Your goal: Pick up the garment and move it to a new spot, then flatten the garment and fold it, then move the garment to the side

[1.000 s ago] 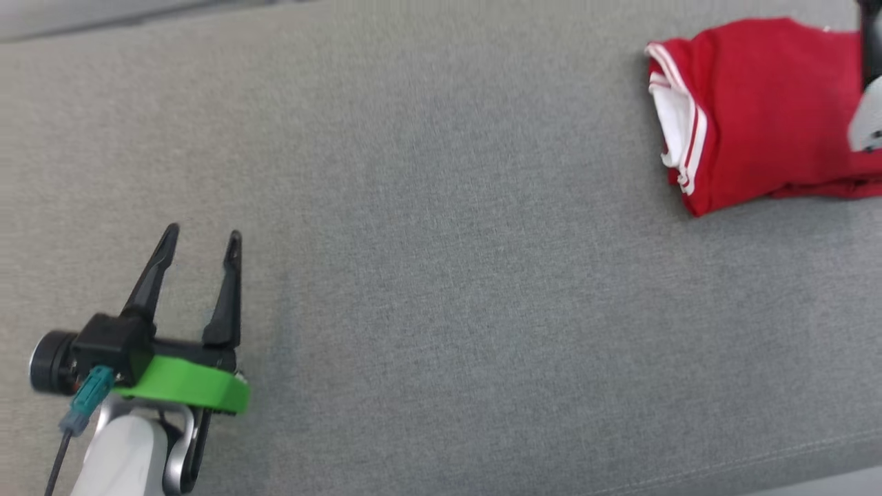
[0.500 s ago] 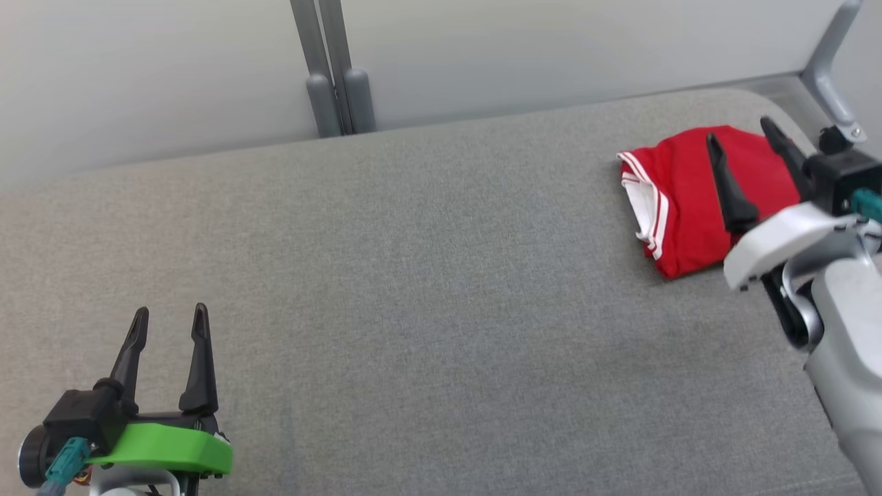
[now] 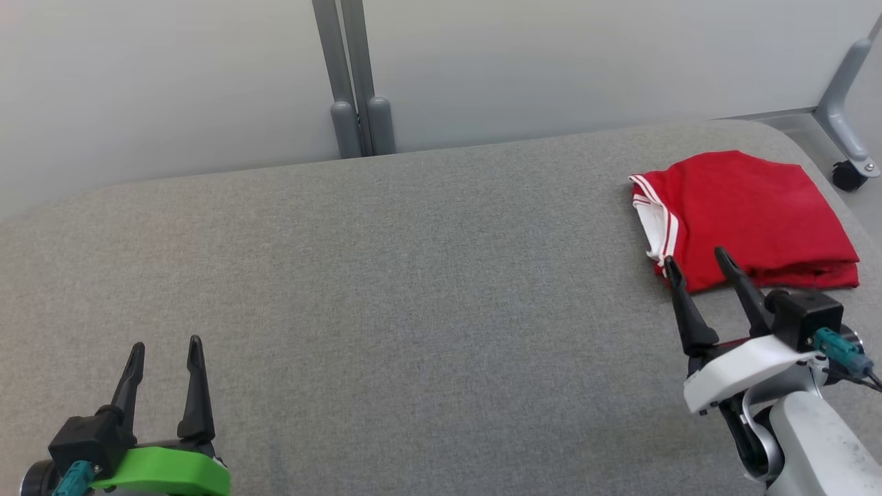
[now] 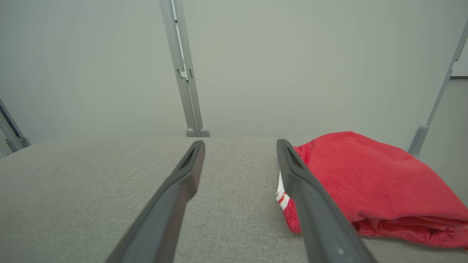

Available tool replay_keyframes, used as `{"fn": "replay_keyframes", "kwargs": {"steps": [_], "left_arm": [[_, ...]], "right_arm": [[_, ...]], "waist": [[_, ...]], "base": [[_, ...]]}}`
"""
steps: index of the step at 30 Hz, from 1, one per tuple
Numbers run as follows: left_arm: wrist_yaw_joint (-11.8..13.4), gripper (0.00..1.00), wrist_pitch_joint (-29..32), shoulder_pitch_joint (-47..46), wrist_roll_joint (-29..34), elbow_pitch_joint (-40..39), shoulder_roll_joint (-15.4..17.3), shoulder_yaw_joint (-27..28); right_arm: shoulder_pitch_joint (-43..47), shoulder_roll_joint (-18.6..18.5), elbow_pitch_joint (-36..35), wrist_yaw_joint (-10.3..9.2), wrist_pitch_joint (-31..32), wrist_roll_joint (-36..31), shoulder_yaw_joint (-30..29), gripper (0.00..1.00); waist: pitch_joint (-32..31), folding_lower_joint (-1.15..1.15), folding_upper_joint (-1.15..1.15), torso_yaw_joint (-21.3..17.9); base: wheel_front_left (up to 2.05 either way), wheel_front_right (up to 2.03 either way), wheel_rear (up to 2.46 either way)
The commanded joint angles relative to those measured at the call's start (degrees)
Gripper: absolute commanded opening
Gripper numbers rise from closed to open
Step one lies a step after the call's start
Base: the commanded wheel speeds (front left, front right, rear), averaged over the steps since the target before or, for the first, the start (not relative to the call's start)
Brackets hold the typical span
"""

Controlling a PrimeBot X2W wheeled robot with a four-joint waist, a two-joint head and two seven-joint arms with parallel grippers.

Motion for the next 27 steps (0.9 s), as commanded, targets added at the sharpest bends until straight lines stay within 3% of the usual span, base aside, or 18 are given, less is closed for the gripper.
{"fn": "replay_keyframes", "kwargs": {"steps": [1, 9, 26, 27], "left_arm": [[-0.5, 1.00, -0.1, 0.8, 0.5, 0.3, -0.3, 0.4], [-2.1, 1.00, -0.1, 0.8, 2.2, 1.4, -1.2, 1.8], [-3.5, 1.00, -0.1, -0.8, 4.4, 2.7, -2.7, 2.4], [-3.4, 0.00, 0.0, -0.1, 4.3, 2.7, -2.6, 2.3]], "right_arm": [[1.3, 0.4, -0.7, -0.06, -0.4, 0.0, -0.4, 1.00], [4.7, 2.5, -3.4, -0.06, -0.5, -0.9, -1.0, 1.00], [3.0, 3.1, -1.9, -0.06, -0.5, -2.7, -1.5, 1.00], [3.5, 3.1, -2.0, 0.00, -0.3, -2.4, -1.5, 0.00]], "waist": [[0.0, 0.00, 0.00, 0.0], [0.0, 0.00, 0.00, -0.4], [-0.3, 0.00, 0.00, -0.1], [-0.3, 0.00, 0.00, -0.1]], "base": [[0.00, 0.00, 0.00], [0.00, 0.00, 0.00], [0.00, 0.00, 0.00], [0.00, 0.00, 0.00]]}}
